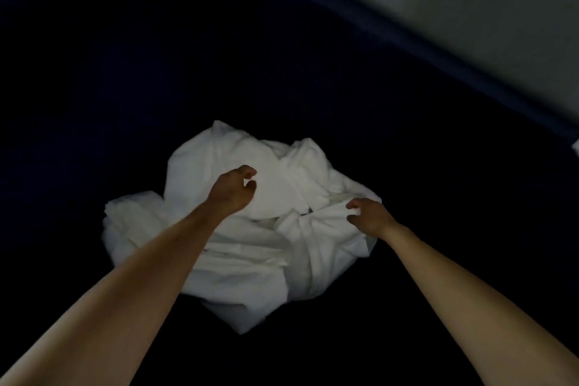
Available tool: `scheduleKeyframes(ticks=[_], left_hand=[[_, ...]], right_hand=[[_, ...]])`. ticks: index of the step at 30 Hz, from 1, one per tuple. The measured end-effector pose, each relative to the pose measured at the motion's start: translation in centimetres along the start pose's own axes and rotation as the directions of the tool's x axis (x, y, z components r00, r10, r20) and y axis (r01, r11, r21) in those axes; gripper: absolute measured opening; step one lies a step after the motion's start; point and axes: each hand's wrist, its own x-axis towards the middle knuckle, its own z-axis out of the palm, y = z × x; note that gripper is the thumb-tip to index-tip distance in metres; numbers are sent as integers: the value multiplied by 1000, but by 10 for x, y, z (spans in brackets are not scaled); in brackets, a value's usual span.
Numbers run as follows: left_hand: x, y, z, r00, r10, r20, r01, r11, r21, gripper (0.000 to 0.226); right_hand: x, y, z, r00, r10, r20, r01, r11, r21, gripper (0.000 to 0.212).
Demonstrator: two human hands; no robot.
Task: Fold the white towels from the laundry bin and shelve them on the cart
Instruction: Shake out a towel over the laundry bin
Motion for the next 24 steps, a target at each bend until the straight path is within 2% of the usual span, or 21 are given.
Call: scheduleKeyframes(ticks=[9,13,15,17,19,21,22,24], left_hand=[[95,-53,112,977,38,210,-60,993,102,33],[113,-65,156,949,80,305,-129,981,146,34],[123,-70,172,944,94,317,-149,977,153,34],[127,-75,184,939,94,332,-156,974,166,34],[123,-82,195,936,79,344,-150,971,184,33],[116,-86,202,934,63,351,-135,973,186,33],[114,-86,204,934,57,352,-130,974,187,32],[110,-83,205,936,59,347,-129,975,182,31]], right_hand=[[112,47,78,998,55,21,-55,998,-10,48],[147,70,105,998,-25,-49,23,999,-35,60],[169,78,109,994,-56,-92,49,996,-74,61],[184,84,115,999,-4,-37,-1,991,-134,57],[189,87,125,999,40,32,-30,963,-268,51],[187,89,138,1000,6,-6,-8,946,-324,43],[187,89,142,998,-15,-54,1,966,-258,39],[185,88,142,992,10,-129,-12,1000,-12,35]])
